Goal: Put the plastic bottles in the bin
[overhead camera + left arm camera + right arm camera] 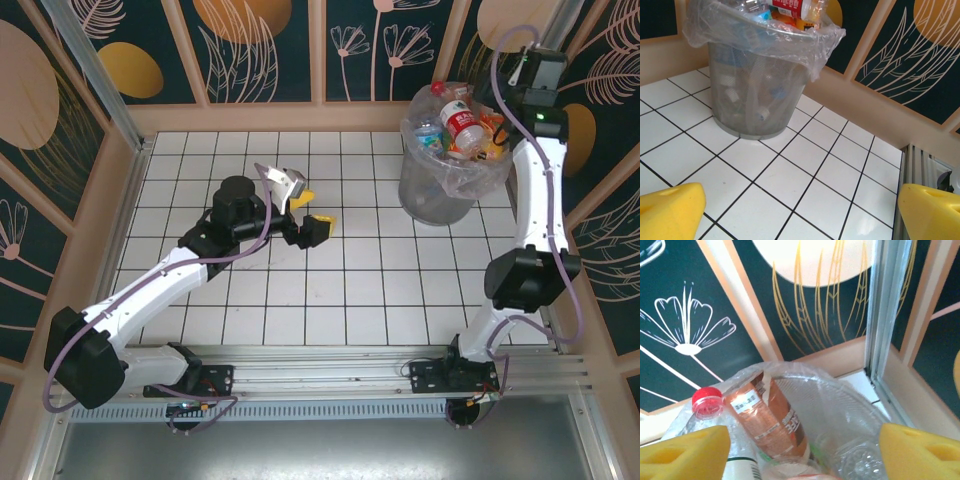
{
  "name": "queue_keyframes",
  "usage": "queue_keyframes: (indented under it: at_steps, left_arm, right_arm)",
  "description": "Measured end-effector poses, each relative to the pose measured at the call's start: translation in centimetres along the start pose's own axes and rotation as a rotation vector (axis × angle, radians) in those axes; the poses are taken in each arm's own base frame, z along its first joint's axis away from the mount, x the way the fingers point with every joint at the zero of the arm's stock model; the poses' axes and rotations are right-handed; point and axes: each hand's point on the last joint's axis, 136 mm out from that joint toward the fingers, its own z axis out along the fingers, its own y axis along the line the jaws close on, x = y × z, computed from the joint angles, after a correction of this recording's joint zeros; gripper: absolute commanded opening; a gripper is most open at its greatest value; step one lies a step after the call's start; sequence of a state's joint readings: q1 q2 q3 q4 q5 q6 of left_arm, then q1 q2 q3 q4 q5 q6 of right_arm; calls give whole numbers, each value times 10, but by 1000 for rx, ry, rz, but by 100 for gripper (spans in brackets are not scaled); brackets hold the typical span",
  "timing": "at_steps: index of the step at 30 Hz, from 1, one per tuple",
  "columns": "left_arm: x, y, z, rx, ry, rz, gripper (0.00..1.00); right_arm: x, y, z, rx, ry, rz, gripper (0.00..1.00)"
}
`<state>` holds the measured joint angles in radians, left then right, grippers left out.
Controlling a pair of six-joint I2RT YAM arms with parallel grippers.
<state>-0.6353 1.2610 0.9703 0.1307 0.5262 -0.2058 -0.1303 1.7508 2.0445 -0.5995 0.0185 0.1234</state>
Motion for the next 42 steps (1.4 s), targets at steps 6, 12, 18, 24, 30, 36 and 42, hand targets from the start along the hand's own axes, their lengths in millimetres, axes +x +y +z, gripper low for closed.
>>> queue_keyframes:
  at_steps: [6,12,18,24,30,36,42]
  left_arm:
    - [8,1,1,6,16,-9,98]
    - [8,-1,1,12,18,-10,99]
    - [9,-1,1,14,19,-17,99]
    - [11,1,3,15,26,-22,99]
    - [13,0,4,22,34,-26,99]
    - [17,0,6,33,44,-38,99]
    - [17,0,7,33,47,-47,99]
  right_arm:
    - [-4,-6,-24,-9,-38,32,54]
    - [20,-11,-26,1,0,33,41]
    - [55,-19,-12,13,59,29,35]
    - [53,-18,-8,-3,40,31,35]
    - [51,-18,-9,-5,31,31,39]
    - [27,-1,-23,-81,-4,28,43]
    - [12,29,-34,-225,-27,1,56]
